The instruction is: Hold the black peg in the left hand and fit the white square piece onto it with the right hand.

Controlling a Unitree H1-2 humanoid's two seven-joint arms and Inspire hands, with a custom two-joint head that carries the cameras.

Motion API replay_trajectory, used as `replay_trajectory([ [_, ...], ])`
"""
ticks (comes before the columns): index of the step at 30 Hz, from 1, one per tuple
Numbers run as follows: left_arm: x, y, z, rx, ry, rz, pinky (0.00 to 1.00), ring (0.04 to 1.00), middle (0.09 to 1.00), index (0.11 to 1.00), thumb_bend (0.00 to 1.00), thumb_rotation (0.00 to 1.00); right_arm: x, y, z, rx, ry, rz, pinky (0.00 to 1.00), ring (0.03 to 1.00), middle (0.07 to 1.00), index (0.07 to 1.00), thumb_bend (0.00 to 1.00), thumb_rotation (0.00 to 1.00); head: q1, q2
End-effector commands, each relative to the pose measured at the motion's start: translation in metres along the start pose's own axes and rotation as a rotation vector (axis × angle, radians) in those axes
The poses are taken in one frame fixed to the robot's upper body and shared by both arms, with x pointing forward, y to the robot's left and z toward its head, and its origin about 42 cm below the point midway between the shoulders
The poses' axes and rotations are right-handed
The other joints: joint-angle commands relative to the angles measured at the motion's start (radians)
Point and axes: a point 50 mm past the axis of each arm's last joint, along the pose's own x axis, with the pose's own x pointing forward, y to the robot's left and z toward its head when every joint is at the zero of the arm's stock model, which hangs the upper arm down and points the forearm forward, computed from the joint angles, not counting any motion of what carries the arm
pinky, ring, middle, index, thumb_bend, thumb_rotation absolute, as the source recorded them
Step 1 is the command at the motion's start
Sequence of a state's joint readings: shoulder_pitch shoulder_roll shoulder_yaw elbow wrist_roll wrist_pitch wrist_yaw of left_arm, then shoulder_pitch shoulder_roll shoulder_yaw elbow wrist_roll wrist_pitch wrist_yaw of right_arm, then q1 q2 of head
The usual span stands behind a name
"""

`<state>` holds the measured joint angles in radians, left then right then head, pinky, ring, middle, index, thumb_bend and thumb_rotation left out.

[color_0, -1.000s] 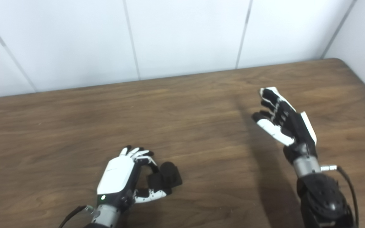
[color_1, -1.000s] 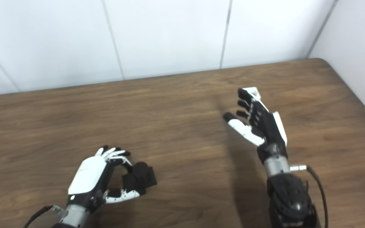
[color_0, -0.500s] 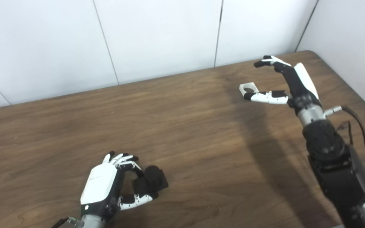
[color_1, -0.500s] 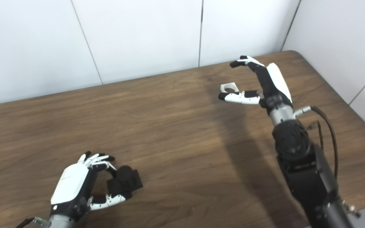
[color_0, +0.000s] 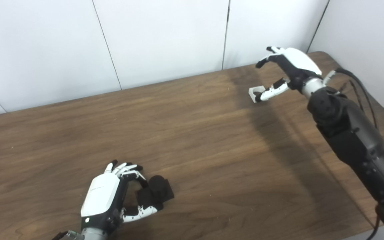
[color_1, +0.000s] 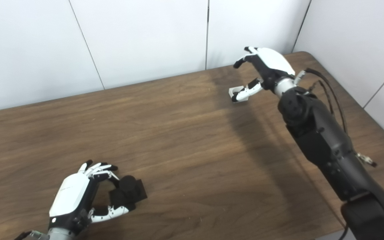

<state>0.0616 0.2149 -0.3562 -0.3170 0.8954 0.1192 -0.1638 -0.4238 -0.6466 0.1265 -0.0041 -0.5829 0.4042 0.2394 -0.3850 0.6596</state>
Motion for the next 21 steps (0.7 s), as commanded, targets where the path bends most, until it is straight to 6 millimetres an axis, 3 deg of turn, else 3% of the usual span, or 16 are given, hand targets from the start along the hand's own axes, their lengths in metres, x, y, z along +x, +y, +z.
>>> replay_trajectory([
  [1, -0.006, 0.001, -0.004, 0.008, 0.011, -0.006, 1.0, 0.871, 0.791, 0.487, 0.52, 0.04, 0.012, -0.031, 0.007, -0.067, -0.018, -0.058, 0.99, 1.0, 0.975, 0.722, 0.91, 0.18, -0.002, 0.002],
  [9, -0.007, 0.002, -0.004, 0.012, 0.008, -0.009, 0.99, 0.867, 0.787, 0.487, 0.52, 0.04, 0.033, -0.027, 0.008, -0.169, 0.017, 0.016, 1.0, 1.0, 0.963, 0.71, 0.91, 0.17, 0.001, 0.005],
  [21, -0.011, 0.003, -0.005, 0.005, 0.005, -0.013, 1.0, 0.869, 0.785, 0.486, 0.52, 0.04, 0.058, -0.042, 0.009, -0.296, 0.077, 0.059, 1.0, 1.0, 0.961, 0.712, 0.89, 0.15, 0.0, 0.013],
])
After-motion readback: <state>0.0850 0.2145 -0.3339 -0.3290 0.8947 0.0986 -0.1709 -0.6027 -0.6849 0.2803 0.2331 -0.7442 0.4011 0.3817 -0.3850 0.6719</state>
